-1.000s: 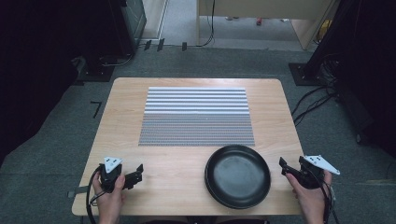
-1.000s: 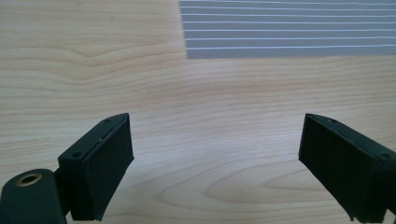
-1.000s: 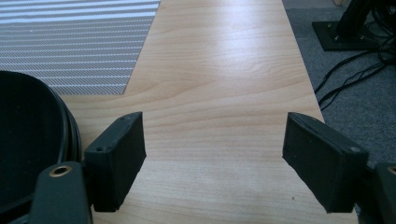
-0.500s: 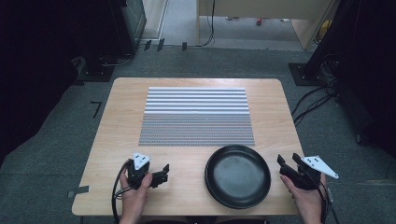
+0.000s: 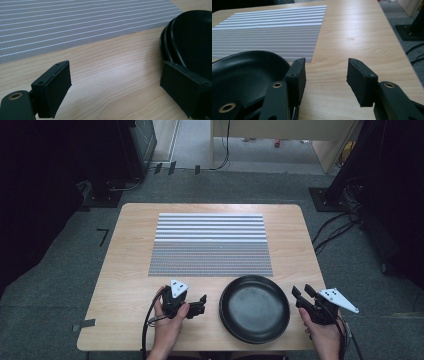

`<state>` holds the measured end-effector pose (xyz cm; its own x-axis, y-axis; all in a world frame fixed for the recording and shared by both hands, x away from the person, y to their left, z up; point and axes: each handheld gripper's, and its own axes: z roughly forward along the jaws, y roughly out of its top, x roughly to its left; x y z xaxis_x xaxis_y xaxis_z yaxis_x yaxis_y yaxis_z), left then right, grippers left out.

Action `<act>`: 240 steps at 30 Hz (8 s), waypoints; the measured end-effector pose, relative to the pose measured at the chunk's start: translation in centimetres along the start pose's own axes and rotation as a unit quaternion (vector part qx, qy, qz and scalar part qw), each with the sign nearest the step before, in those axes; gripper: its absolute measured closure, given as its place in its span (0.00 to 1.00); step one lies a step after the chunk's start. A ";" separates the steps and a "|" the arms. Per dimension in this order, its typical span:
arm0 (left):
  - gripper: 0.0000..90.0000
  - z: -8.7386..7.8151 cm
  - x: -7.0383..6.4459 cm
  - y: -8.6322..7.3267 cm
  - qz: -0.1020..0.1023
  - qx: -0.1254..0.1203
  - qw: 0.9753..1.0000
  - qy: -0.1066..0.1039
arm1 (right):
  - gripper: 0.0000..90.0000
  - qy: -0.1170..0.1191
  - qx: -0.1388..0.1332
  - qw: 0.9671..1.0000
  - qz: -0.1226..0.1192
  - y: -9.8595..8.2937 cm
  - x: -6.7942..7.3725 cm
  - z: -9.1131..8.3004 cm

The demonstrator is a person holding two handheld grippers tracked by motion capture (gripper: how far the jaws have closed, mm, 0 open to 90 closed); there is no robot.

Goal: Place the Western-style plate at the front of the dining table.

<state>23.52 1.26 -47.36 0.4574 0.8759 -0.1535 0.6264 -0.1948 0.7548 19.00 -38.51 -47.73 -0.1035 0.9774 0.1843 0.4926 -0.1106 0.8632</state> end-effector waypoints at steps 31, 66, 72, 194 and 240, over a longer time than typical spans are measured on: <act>0.11 1.9 -4.3 0.5 0.000 0.001 0.998 -0.057 | 0.77 0.087 0.037 0.995 0.024 -0.6 1.1 0.5; 0.54 3.1 -4.9 -1.7 -0.020 0.038 0.989 -0.140 | 0.95 0.071 0.072 0.989 0.104 -1.7 1.0 0.7; 0.57 3.0 -4.6 -1.9 -0.035 0.034 0.988 -0.146 | 0.95 0.062 0.073 0.992 0.085 -1.8 2.0 0.8; 0.85 -1.3 3.5 2.2 -0.147 -0.016 0.972 -0.183 | 0.95 0.222 0.083 0.932 0.275 1.4 6.5 3.9; 0.85 8.2 13.6 12.9 -0.213 0.020 0.972 -0.099 | 0.93 0.206 0.133 0.933 0.262 10.9 9.0 20.6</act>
<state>42.99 7.03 -44.95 0.2616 0.7789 -0.5699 0.8078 0.1465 0.5710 41.25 -27.18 -46.31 -0.0848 0.6425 0.7615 0.7604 -0.4522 0.4662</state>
